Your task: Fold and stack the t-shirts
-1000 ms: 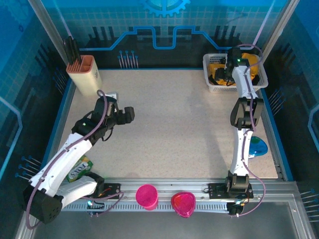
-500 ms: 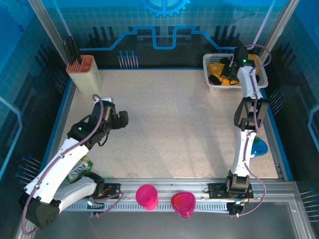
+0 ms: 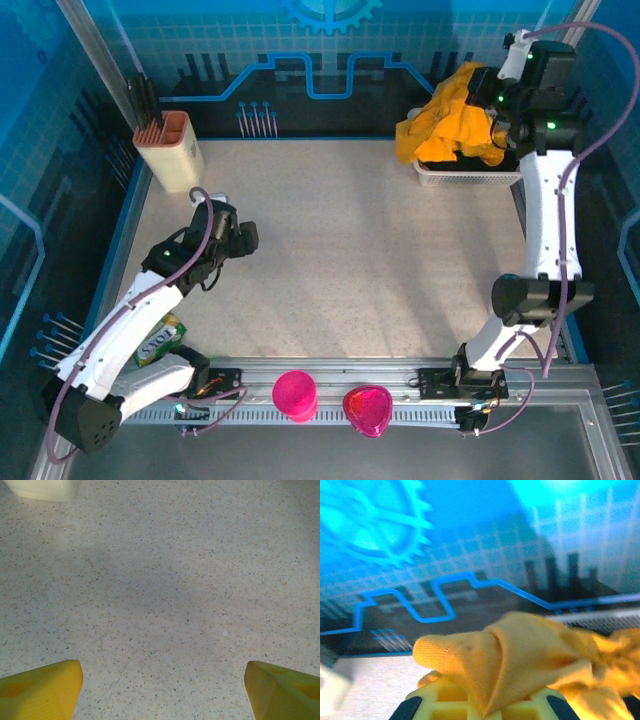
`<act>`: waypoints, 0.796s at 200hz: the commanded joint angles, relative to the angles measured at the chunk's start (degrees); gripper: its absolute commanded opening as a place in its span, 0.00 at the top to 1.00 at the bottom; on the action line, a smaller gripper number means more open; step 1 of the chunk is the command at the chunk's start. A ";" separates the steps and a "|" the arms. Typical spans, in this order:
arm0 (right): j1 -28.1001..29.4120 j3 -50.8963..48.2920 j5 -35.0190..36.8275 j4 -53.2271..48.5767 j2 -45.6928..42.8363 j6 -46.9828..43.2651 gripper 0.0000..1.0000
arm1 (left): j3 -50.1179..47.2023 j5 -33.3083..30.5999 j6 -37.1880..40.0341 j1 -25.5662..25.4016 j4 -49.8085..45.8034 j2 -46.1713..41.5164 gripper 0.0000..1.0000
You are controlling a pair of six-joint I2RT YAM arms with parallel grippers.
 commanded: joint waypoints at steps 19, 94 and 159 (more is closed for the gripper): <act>6.53 1.31 -9.53 -1.79 -4.80 -0.79 1.00 | 2.20 2.28 -2.15 -0.50 -0.06 -1.63 0.15; 25.80 -14.89 -6.78 5.10 -19.16 1.90 1.00 | 8.68 8.69 -1.91 -1.50 -6.63 -2.74 0.15; 44.77 -27.43 5.85 12.83 -21.50 6.59 1.00 | 7.27 20.05 -1.12 -3.67 -3.20 -7.57 0.15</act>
